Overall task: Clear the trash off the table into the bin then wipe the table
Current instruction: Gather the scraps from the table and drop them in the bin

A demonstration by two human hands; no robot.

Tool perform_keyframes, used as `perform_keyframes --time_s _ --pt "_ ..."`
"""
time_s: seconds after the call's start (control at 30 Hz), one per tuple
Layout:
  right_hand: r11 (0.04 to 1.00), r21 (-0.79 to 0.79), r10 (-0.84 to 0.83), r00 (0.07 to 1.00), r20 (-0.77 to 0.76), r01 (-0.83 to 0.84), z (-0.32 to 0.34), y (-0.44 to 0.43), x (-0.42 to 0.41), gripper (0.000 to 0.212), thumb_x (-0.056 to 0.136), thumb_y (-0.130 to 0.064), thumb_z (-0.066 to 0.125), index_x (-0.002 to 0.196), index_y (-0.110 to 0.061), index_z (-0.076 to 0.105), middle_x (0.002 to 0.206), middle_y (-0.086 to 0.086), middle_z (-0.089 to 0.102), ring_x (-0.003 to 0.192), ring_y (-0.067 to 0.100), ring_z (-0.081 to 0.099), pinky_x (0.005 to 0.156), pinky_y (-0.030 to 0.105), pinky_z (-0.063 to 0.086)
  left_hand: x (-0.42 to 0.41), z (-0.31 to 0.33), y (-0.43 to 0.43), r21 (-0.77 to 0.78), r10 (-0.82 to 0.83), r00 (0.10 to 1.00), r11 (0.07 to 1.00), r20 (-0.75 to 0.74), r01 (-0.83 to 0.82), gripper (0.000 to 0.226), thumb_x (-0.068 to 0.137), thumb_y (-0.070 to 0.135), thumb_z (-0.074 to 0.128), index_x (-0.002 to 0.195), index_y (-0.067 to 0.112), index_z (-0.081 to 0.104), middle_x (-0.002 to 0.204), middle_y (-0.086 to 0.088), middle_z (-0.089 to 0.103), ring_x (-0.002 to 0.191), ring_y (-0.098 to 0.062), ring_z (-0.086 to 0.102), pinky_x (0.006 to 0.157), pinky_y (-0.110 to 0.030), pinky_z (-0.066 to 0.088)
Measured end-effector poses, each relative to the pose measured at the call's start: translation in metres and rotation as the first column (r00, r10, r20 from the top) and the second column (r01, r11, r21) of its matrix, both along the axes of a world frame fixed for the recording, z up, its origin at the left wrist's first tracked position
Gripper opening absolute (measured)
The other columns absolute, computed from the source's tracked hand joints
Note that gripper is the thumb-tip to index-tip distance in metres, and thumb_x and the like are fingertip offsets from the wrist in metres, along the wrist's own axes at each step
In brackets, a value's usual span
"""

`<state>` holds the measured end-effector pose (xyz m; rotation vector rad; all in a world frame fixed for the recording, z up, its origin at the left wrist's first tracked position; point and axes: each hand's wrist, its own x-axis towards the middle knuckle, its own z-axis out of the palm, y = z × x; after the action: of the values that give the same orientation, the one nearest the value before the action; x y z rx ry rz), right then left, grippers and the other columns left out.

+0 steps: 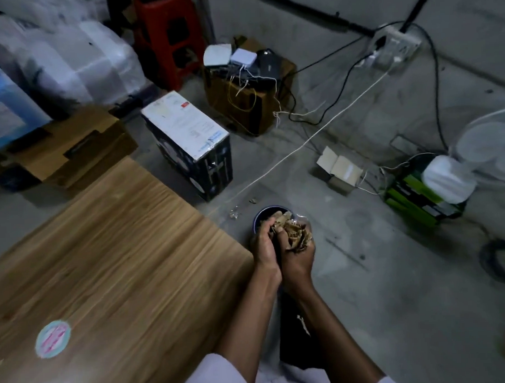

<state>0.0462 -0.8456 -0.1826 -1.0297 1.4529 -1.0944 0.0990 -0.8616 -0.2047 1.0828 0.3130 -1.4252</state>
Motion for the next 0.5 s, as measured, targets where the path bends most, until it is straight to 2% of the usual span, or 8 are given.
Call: perform_keyframes --time_s 0.07,0.17,0.27,0.43,0.5 --pt "0.999 0.033 0.014 1.0 -0.003 -0.014 -0.017 -0.027 -0.004 0.035 0.092 0.007 0.065 0.126 -0.001 0.058 0.11 0.011 0.072 0.095 0.008 0.07 0.089 0.023 0.055 -0.004 -0.018 -0.027 0.036 -0.002 0.997 0.999 0.077 0.0 0.024 0.09 0.021 0.062 0.097 0.011 0.082 0.112 -0.015 0.075 0.114 -0.033 0.068 0.108 -0.048 0.049" --pt "0.993 0.11 0.033 0.999 -0.011 -0.032 -0.052 -0.069 -0.009 0.047 0.091 0.003 0.068 0.135 -0.002 0.055 0.117 0.005 0.069 0.1 -0.002 0.068 0.091 0.014 0.052 -0.008 -0.052 -0.064 0.063 -0.013 0.994 0.998 0.112 0.006 0.042 0.077 0.036 0.073 0.111 0.012 0.078 0.117 -0.014 0.074 0.114 -0.031 0.068 0.108 -0.05 0.049" --pt "0.97 0.234 0.074 0.996 -0.053 -0.06 -0.106 -0.124 -0.018 0.054 0.09 -0.005 0.073 0.141 -0.006 0.055 0.123 0.006 0.07 0.112 0.013 0.068 0.099 0.027 0.054 -0.021 -0.102 -0.112 0.169 0.018 0.999 0.985 0.05 -0.026 0.038 0.088 0.035 0.067 0.116 0.01 0.076 0.119 -0.014 0.073 0.115 -0.03 0.068 0.109 -0.048 0.048" --pt "0.912 0.408 0.119 0.983 -0.139 -0.053 -0.226 -0.202 -0.031 0.062 0.084 -0.03 0.074 0.143 -0.023 0.055 0.122 -0.005 0.071 0.111 0.01 0.068 0.099 0.032 0.054 -0.031 -0.213 -0.195 0.3 0.049 0.996 0.953 -0.069 -0.026 0.041 0.093 0.032 0.063 0.123 0.006 0.071 0.122 -0.017 0.071 0.117 -0.032 0.067 0.107 -0.045 0.05" --pt "0.887 0.458 0.143 0.977 -0.16 -0.055 -0.28 -0.228 -0.032 0.062 0.084 -0.029 0.075 0.143 -0.024 0.055 0.124 -0.004 0.071 0.114 0.013 0.067 0.101 0.034 0.053 -0.03 -0.263 -0.219 0.351 0.084 0.99 0.936 -0.117 -0.038 0.043 0.095 0.032 0.06 0.127 0.005 0.069 0.123 -0.016 0.071 0.113 -0.03 0.068 0.1 -0.04 0.054"
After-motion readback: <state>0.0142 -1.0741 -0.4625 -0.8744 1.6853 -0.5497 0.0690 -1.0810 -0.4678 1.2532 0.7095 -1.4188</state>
